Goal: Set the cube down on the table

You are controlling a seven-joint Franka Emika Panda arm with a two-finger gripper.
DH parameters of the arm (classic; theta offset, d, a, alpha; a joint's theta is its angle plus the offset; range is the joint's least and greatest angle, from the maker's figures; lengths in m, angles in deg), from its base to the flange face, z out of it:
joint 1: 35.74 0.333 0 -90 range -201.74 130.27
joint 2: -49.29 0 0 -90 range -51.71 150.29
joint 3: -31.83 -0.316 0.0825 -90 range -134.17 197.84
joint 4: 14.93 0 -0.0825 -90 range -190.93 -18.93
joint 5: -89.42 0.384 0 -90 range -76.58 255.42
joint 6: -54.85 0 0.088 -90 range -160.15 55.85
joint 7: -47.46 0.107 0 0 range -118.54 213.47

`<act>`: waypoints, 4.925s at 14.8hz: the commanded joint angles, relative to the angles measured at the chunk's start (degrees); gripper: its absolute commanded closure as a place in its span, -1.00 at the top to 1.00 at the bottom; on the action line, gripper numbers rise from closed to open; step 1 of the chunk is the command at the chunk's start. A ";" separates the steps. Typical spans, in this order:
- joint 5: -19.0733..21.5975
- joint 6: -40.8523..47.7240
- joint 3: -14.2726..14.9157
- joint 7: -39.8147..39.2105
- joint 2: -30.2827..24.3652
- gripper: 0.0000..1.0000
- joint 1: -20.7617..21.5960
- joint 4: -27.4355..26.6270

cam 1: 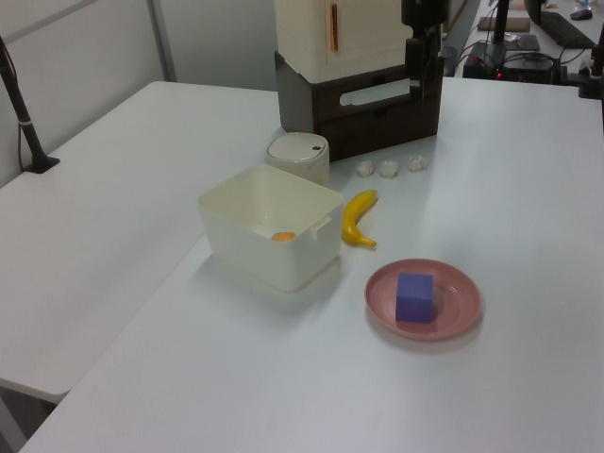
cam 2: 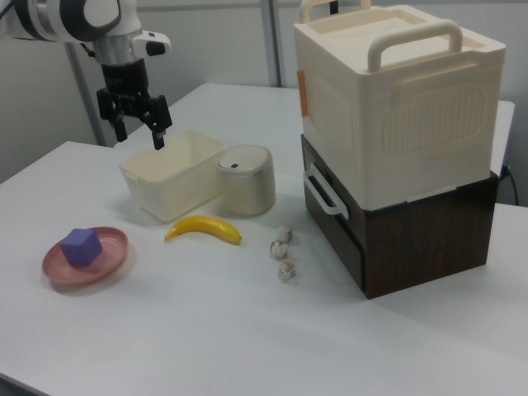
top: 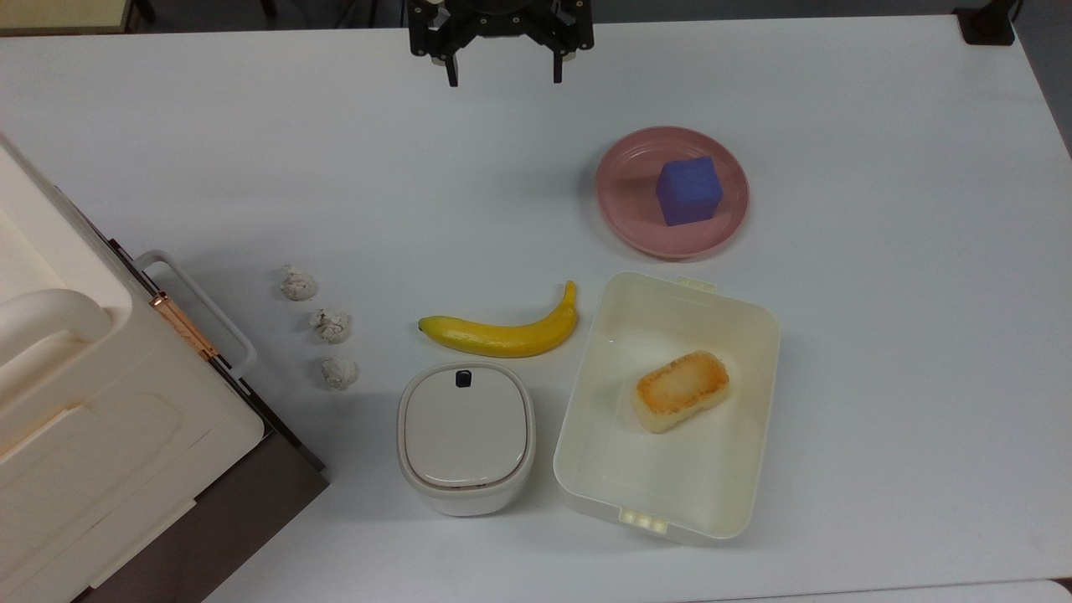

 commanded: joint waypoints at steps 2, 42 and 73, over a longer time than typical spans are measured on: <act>1.25 -0.57 0.18 -2.24 -0.97 1.00 0.11 -1.52; -1.92 -20.88 -0.08 5.94 8.27 -1.00 19.02 -17.52; -5.78 -10.68 -17.22 0.84 -4.22 1.00 -22.04 -14.71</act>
